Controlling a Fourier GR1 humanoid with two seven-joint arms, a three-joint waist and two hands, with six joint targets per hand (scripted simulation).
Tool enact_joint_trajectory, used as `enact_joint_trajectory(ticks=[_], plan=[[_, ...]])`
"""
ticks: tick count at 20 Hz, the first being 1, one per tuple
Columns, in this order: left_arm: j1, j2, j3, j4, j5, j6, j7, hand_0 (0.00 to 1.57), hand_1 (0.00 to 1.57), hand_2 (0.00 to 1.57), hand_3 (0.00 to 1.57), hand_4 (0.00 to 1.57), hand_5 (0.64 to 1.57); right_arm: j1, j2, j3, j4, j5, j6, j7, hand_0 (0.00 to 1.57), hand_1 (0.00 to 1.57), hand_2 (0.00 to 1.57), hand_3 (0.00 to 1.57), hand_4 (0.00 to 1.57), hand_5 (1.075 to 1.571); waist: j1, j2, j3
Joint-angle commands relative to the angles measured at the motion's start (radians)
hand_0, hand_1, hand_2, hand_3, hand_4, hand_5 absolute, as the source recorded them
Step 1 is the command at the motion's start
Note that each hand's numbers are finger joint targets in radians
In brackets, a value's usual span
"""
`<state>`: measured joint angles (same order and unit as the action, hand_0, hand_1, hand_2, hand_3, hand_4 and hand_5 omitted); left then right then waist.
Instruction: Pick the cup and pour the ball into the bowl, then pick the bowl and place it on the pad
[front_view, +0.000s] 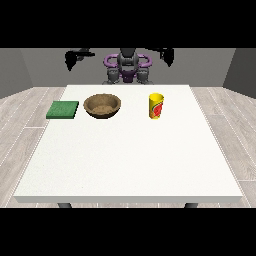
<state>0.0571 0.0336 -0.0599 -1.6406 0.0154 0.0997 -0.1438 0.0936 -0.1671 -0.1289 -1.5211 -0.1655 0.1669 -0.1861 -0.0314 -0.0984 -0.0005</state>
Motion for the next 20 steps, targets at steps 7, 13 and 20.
enact_joint_trajectory(ticks=[7, 13, 20], plan=[[-0.179, -0.003, 0.061, 0.157, 0.008, 0.032, -0.123, 0.0, 0.0, 0.0, 0.0, 0.0, 1.459, -0.1, -0.008, -0.053, 0.211, -0.005, 0.088, -0.227, 0.0, 0.0, 0.0, 0.0, 0.0, 1.562, 0.005, 0.146, 0.0006], [-0.328, 0.024, 0.105, 0.275, 0.007, 0.017, -0.222, 0.0, 0.0, 0.0, 0.0, 0.0, 1.451, -0.252, -0.036, -0.112, 0.378, -0.002, 0.089, -0.365, 0.0, 0.0, 0.0, 0.0, 0.0, 1.555, 0.024, 0.276, 0.0009], [-0.462, 0.058, 0.208, 0.505, 0.016, 0.049, -0.364, 0.0, 0.0, 0.0, 0.0, 0.0, 1.449, -0.327, -0.047, -0.107, 0.443, 0.0, 0.12, -0.419, 0.0, 0.0, 0.0, 0.0, 0.0, 1.548, -0.031, 0.364, 0.0006]])
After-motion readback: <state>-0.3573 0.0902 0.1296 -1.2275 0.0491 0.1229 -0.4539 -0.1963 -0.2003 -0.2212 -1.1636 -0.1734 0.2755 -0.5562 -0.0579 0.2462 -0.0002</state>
